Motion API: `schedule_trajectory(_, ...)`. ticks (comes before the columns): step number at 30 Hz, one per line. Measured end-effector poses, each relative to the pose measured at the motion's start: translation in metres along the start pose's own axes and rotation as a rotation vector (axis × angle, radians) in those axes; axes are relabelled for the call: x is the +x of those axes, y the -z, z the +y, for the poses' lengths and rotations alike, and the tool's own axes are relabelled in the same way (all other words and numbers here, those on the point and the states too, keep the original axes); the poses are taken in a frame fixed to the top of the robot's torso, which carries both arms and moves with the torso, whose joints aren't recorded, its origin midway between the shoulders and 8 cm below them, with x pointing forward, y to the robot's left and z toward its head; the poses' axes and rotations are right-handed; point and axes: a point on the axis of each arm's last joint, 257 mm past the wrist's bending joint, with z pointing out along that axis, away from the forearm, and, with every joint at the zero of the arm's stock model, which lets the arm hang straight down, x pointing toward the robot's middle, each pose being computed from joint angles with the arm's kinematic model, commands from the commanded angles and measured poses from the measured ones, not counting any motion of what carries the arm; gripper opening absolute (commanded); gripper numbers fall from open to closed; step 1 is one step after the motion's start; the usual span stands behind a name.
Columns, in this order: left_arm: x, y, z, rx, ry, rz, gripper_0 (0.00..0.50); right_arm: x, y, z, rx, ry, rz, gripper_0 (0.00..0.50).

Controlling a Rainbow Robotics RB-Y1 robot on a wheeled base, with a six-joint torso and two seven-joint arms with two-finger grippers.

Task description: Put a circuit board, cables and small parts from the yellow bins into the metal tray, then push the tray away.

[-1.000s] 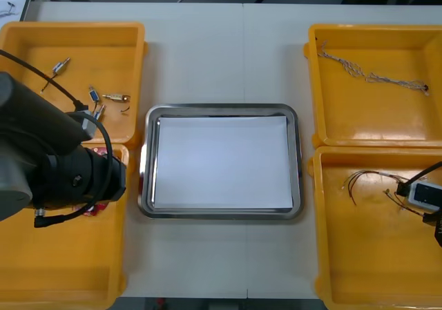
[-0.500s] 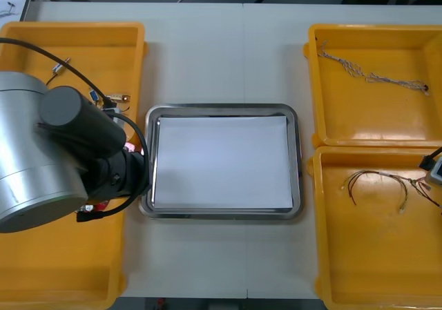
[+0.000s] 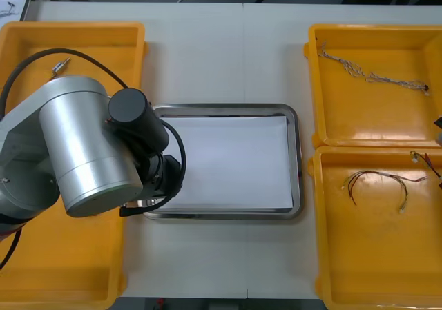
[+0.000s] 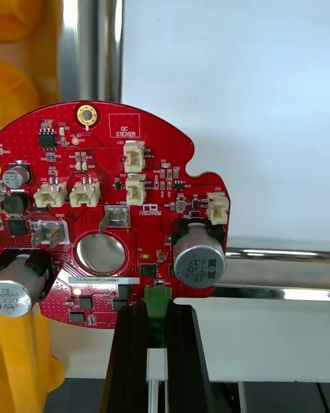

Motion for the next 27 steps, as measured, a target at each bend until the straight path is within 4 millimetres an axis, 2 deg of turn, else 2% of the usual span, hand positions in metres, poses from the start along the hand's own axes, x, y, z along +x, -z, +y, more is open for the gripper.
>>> schedule_trajectory(6,0.008,-0.007,-0.012,0.007,-0.022,0.018,0.0,-0.006,0.0,0.002,0.001,-0.049,-0.005,0.0)
schedule_trajectory(12,0.008,-0.017,-0.026,0.021,-0.007,0.018,0.0,-0.008,0.0,0.007,-0.006,-0.177,-0.009,0.0)
schedule_trajectory(20,0.003,-0.029,-0.039,0.053,0.011,0.013,0.0,-0.017,0.0,0.022,-0.024,-0.131,-0.02,0.0)
schedule_trajectory(27,0.013,-0.032,-0.048,0.066,-0.013,0.025,0.0,-0.027,0.001,0.043,-0.055,-0.126,-0.034,0.0)
